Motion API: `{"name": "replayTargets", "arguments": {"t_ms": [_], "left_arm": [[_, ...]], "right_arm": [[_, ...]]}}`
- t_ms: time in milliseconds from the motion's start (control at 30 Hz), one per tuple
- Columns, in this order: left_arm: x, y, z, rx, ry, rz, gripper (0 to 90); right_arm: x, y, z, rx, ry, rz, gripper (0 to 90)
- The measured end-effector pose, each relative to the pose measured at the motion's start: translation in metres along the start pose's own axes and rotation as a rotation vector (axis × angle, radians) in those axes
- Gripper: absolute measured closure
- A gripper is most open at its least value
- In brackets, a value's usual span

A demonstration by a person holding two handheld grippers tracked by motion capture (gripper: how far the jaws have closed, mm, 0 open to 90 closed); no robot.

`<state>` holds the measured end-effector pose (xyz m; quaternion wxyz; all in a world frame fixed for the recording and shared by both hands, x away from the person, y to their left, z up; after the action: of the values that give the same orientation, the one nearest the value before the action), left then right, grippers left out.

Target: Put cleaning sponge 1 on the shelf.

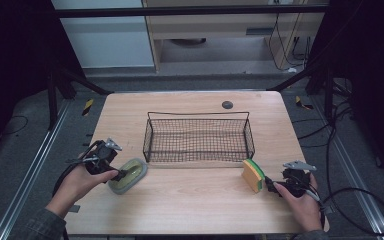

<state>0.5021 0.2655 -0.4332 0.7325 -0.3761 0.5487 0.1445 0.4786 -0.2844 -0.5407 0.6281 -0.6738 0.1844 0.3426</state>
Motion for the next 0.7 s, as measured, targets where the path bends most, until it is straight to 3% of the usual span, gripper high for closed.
{"name": "replayTargets", "arguments": {"t_ms": [333, 700], "left_arm": [[0.014, -0.011, 0.001, 0.033, 0.016, 0.115, 40.4], [0.034, -0.013, 0.004, 0.048, 0.052, 0.185, 52.5]], "right_arm": [[0.0, 0.0, 0.0, -0.001, -0.001, 0.003, 1.3], [0.0, 0.0, 0.0, -0.005, -0.005, 0.003, 1.4]]}}
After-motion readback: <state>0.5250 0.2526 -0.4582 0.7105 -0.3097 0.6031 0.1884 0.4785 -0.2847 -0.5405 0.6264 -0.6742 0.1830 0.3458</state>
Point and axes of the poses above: each handheld gripper's, and its own axes: x roughly forward along the jaws, y roughly out of its underside, z roughly to its left, the point moved 4 cm from there along x, roughly forward along the jaws, and after that the axes turned 2 degrees about x, right-handed, at the moved point
